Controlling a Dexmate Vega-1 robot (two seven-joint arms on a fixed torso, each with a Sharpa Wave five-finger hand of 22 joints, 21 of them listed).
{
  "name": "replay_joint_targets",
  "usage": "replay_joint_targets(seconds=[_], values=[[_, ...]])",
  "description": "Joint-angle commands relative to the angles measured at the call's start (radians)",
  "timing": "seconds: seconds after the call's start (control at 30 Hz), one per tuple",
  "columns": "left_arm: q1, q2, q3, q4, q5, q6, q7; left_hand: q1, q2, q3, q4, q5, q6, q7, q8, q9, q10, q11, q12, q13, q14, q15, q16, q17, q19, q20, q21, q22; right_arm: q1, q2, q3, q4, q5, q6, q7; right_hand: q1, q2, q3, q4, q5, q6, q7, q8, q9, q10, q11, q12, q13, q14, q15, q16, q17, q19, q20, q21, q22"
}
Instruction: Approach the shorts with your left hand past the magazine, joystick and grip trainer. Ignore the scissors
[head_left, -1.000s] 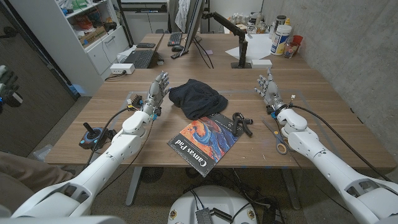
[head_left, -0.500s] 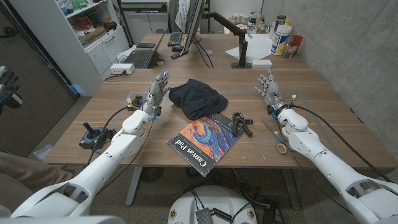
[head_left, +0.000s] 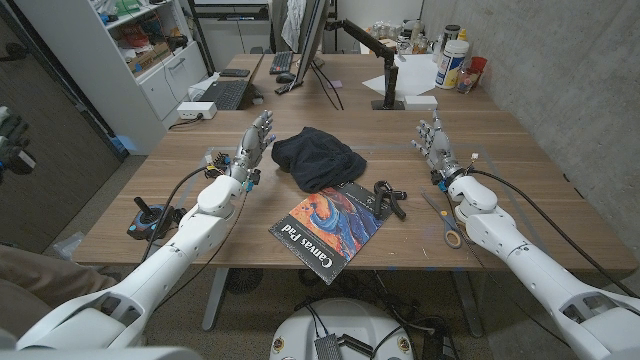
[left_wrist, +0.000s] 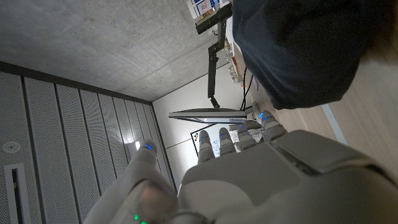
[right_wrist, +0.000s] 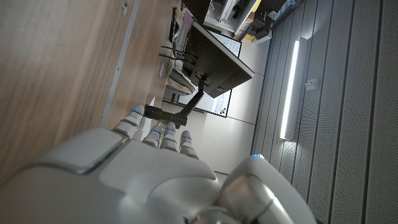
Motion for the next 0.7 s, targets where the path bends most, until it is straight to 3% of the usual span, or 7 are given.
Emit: replay_joint_targets(seconds=[0.03,0.7], values=[[-0.002,0.019,0.014,-0.022,0.100,-0.027,0.049,0.008,0.002,0.003,-0.005,0.002,0.009,-0.002,0.010,0.003,-0.008,0.001,0.003,0.003,-0.009,-0.001,-0.001,0.004,-0.006,0.007,0.000,0.003,-0.017,-0.013,0.005,-0.023,0.000,-0.004,-0.006,0.009,0.001,-0.005,0.001,0.007,-0.005,0.003,0.008,0.002,-0.006,0.006,0.004,0.005,-0.013,-0.002,0.004,0.002,0.001,0.004,0.004,0.004],[0.001,0.022,0.023,-0.047,0.180,-0.047,0.106,0.012,0.007,0.005,-0.012,0.001,0.042,0.003,0.018,0.003,0.012,0.001,0.010,0.003,-0.005,-0.003,0.005,0.004,-0.012,0.006,0.000,0.003,-0.034,-0.038,0.018,-0.040,0.008,-0.009,0.003,0.012,0.006,-0.005,-0.001,0.007,-0.003,0.003,0.008,0.002,-0.008,0.004,0.003,0.005,-0.015,-0.003,0.004,0.002,-0.001,0.004,0.004,0.004]])
